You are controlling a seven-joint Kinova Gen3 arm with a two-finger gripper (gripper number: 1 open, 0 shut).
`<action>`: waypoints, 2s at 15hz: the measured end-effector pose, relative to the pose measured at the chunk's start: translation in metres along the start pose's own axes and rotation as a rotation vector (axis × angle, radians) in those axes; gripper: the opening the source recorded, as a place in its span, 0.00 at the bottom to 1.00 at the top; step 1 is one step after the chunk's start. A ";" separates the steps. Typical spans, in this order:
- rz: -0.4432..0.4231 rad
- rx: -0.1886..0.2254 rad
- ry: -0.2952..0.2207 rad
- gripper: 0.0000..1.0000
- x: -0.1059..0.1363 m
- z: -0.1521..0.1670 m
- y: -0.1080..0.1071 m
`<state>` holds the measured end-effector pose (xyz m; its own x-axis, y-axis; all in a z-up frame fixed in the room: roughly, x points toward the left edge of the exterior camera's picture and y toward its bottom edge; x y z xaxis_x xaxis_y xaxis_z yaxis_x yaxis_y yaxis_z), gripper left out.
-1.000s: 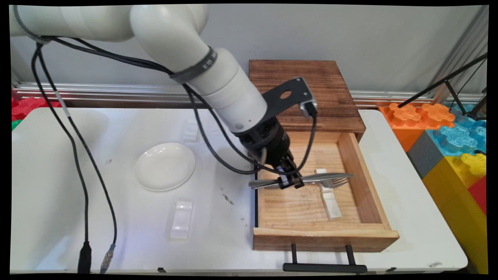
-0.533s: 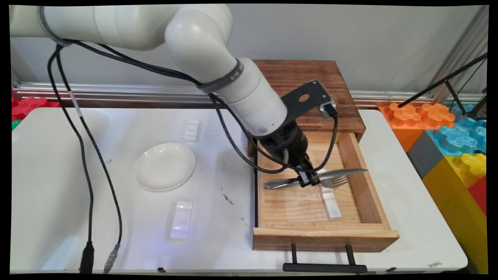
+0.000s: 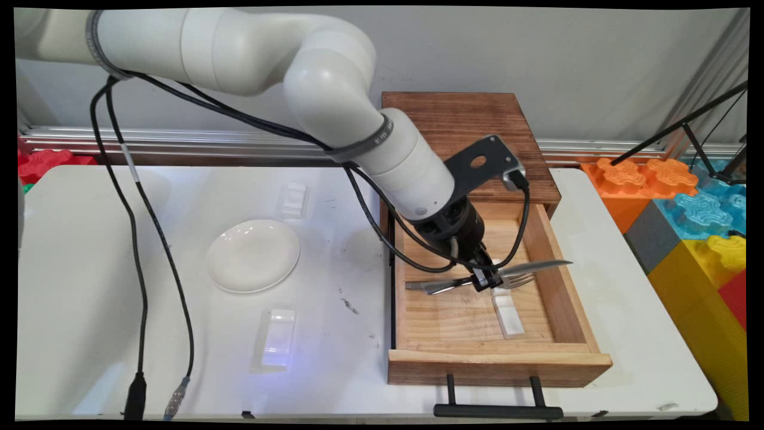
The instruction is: Place the picked object into the drawer
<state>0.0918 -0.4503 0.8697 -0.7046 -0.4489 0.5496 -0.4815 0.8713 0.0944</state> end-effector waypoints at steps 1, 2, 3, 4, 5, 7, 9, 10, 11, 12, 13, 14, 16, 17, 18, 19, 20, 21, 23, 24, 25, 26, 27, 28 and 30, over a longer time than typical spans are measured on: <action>0.000 -0.002 -0.002 0.00 -0.002 0.003 0.000; 0.001 -0.004 -0.002 0.00 -0.004 0.008 -0.001; 0.003 -0.007 -0.002 0.00 -0.006 0.011 -0.001; 0.004 -0.010 -0.002 0.00 -0.008 0.013 0.000; 0.007 -0.016 -0.002 0.00 -0.011 0.018 0.000; 0.015 -0.026 -0.001 0.00 -0.017 0.026 0.001; 0.026 -0.033 -0.002 0.00 -0.024 0.034 0.001; 0.030 -0.034 -0.002 0.00 -0.026 0.036 0.001; 0.034 -0.035 -0.004 0.00 -0.029 0.039 0.000; 0.037 -0.036 -0.004 0.00 -0.031 0.041 0.000; 0.042 -0.038 -0.006 0.00 -0.033 0.044 0.000; 0.046 -0.039 -0.006 0.00 -0.036 0.047 -0.001; 0.055 -0.042 -0.006 0.00 -0.040 0.053 -0.001; 0.058 -0.042 -0.006 0.00 -0.042 0.055 -0.002; 0.062 -0.043 -0.007 0.00 -0.044 0.057 -0.002; 0.065 -0.045 -0.007 0.00 -0.045 0.059 -0.002; 0.067 -0.045 -0.007 0.00 -0.046 0.060 -0.003; 0.070 -0.046 -0.008 0.00 -0.047 0.062 -0.003; 0.076 -0.047 -0.012 0.00 -0.050 0.064 -0.004; 0.078 -0.048 -0.014 0.00 -0.051 0.065 -0.004; 0.079 -0.049 -0.015 0.00 -0.052 0.066 -0.005; 0.080 -0.050 -0.017 0.00 -0.054 0.067 -0.005; 0.081 -0.051 -0.020 0.00 -0.055 0.068 -0.005; 0.081 -0.052 -0.021 0.00 -0.056 0.068 -0.005; 0.081 -0.054 -0.022 0.00 -0.057 0.070 -0.006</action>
<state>0.0982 -0.4436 0.7799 -0.7516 -0.3804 0.5389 -0.3945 0.9140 0.0950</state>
